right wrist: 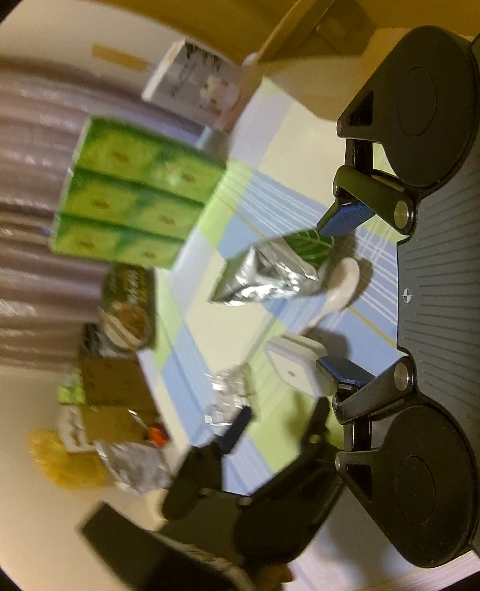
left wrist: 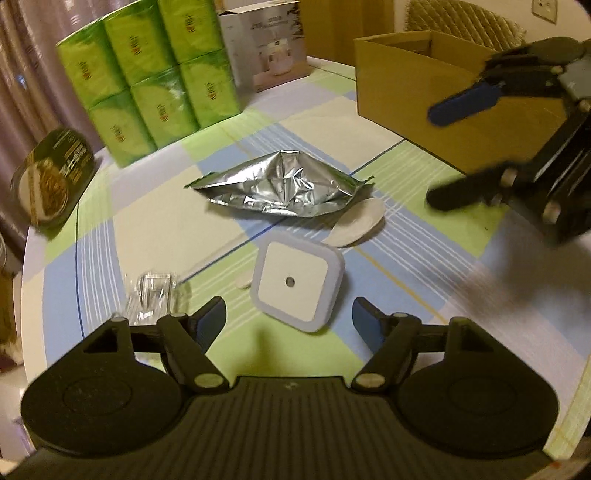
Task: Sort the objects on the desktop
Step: 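Grasp the white plastic spoon with the right tool while the left tool reaches the white night light, then lift the spoon and night light and carry both toward the cardboard box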
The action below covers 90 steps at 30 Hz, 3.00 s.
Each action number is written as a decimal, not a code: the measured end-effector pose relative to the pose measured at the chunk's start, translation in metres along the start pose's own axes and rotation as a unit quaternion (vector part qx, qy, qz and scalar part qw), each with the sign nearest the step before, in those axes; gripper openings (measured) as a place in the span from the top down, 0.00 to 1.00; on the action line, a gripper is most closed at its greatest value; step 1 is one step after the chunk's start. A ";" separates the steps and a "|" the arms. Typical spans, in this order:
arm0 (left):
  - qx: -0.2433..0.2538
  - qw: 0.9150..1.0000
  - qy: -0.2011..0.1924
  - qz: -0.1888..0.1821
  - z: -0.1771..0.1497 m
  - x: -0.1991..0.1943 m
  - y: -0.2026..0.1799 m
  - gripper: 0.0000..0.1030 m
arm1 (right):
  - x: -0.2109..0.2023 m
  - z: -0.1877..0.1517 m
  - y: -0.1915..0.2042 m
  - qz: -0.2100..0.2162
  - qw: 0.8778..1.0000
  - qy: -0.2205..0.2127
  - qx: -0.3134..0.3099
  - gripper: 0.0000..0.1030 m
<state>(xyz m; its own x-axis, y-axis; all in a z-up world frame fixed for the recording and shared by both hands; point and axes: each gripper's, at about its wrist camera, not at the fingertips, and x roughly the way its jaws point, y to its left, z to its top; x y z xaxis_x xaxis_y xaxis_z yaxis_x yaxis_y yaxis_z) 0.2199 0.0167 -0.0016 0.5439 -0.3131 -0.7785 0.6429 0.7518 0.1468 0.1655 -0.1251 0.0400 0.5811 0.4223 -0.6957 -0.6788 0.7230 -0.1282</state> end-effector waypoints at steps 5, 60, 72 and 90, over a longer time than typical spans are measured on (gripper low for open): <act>0.006 1.000 0.001 -0.017 0.001 0.010 0.007 0.30 | 0.019 0.004 -0.007 0.004 0.999 0.029 -0.011 0.33; 0.005 0.996 0.021 -0.086 0.015 0.042 0.004 0.38 | 0.101 0.000 -0.031 0.118 0.971 0.204 -0.050 0.93; 0.007 0.997 0.044 -0.068 -0.015 0.008 -0.030 0.38 | 0.027 -0.041 -0.003 0.076 0.979 0.175 0.063 0.93; 0.028 0.995 0.053 -0.081 -0.048 -0.008 -0.087 0.36 | -0.018 -0.096 0.003 0.045 0.978 0.144 0.144 0.93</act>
<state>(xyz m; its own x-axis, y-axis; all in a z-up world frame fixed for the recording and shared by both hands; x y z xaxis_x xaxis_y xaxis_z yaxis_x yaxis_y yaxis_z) 0.1339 -0.0178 -0.0376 0.3727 -0.3634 -0.8538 0.7483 0.6618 0.0450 0.1100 -0.1833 -0.0155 0.3462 0.3506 -0.8702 -0.5433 0.8311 0.1187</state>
